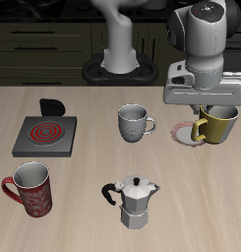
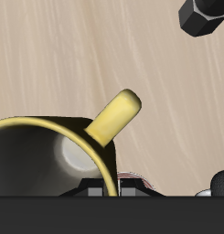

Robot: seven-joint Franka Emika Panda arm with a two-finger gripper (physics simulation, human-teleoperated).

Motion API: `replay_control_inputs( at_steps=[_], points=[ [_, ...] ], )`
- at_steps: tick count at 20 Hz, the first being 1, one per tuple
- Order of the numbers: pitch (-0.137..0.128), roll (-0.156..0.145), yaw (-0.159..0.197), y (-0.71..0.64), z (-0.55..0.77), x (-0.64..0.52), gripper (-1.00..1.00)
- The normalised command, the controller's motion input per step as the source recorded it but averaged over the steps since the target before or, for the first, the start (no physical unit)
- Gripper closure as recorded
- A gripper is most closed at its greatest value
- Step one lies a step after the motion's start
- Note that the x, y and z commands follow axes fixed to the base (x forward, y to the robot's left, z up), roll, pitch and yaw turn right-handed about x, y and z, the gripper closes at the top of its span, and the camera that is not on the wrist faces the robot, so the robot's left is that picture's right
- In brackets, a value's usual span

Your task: Place the white and yellow mug on the plate

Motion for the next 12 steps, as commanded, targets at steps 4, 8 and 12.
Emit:
replay_control_inputs(
  at_steps=[4,8,12],
  points=[
    [-0.026,0.018,0.003,0.00,-0.10,-0.37,1.00],
    [0.015,-0.014,-0.009,-0.17,-0.23,-0.23,1.00],
    [-0.001,-0.026,0.003,-0.13,-0.17,-0.19,1.00]
  ],
)
